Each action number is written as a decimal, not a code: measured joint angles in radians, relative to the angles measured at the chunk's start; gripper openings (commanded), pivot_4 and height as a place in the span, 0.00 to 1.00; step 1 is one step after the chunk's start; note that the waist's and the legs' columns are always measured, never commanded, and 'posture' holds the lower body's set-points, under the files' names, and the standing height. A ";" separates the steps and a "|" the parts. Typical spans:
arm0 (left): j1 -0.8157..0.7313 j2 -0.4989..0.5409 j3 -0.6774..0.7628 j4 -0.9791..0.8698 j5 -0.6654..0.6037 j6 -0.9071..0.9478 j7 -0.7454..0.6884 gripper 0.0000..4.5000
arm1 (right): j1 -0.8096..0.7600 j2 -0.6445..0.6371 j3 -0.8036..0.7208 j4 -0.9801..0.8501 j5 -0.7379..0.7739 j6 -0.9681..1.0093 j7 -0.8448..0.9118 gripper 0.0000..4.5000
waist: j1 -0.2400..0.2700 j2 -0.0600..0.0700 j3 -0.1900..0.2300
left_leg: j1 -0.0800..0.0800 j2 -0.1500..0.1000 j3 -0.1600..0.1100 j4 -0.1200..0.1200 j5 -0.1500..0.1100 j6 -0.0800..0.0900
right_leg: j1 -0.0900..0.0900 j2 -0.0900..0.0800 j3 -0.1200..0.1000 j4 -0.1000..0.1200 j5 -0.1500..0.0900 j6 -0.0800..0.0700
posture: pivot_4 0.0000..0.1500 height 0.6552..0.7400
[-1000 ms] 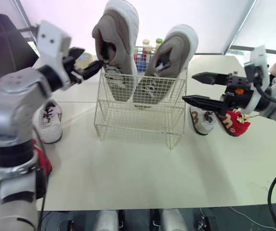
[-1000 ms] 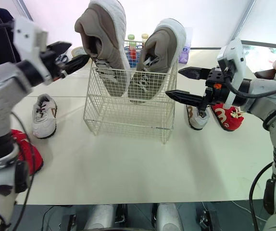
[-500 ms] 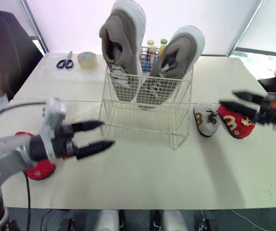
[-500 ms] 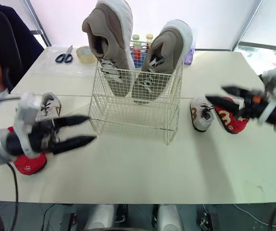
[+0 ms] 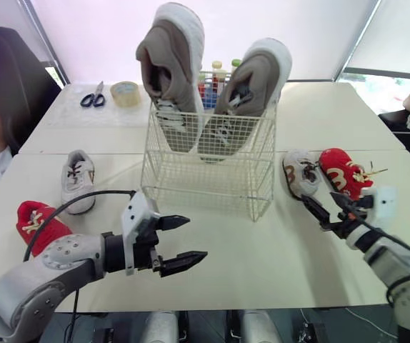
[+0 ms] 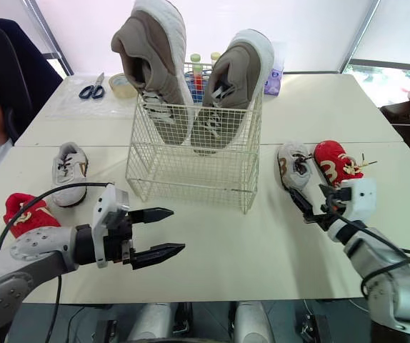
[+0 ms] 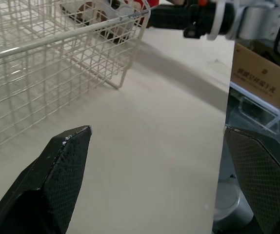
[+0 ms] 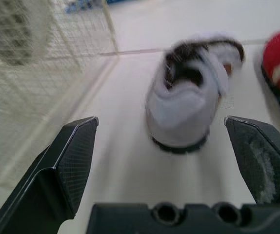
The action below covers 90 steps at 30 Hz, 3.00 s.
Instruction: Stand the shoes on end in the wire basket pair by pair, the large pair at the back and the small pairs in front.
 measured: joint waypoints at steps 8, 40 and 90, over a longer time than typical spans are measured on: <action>-0.004 0.039 0.004 0.015 0.024 -0.035 0.011 0.99 | -0.113 0.132 0.088 0.238 -0.145 -0.232 -0.078 1.00 | -0.004 0.001 0.000 | 0.000 0.000 0.000 -0.002 0.001 -0.001 | -0.001 0.001 0.000 0.000 0.000 0.000 | 1.00 1.00; -0.149 0.322 0.364 0.241 -0.445 0.042 -0.059 1.00 | -0.760 -0.383 0.005 0.426 -0.064 -0.316 0.168 0.29 | -0.014 0.011 0.008 | 0.004 0.000 0.000 -0.012 0.003 -0.005 | -0.003 0.003 0.001 0.001 -0.002 0.002 | 1.00 1.00; -0.720 0.133 0.160 0.710 -1.047 0.103 0.398 0.07 | -1.057 -0.320 0.365 0.198 0.166 -0.024 0.843 0.88 | -0.015 -0.002 0.009 | -0.002 -0.001 0.000 -0.007 0.008 -0.011 | -0.005 0.001 0.000 0.003 0.000 0.005 | 1.00 1.00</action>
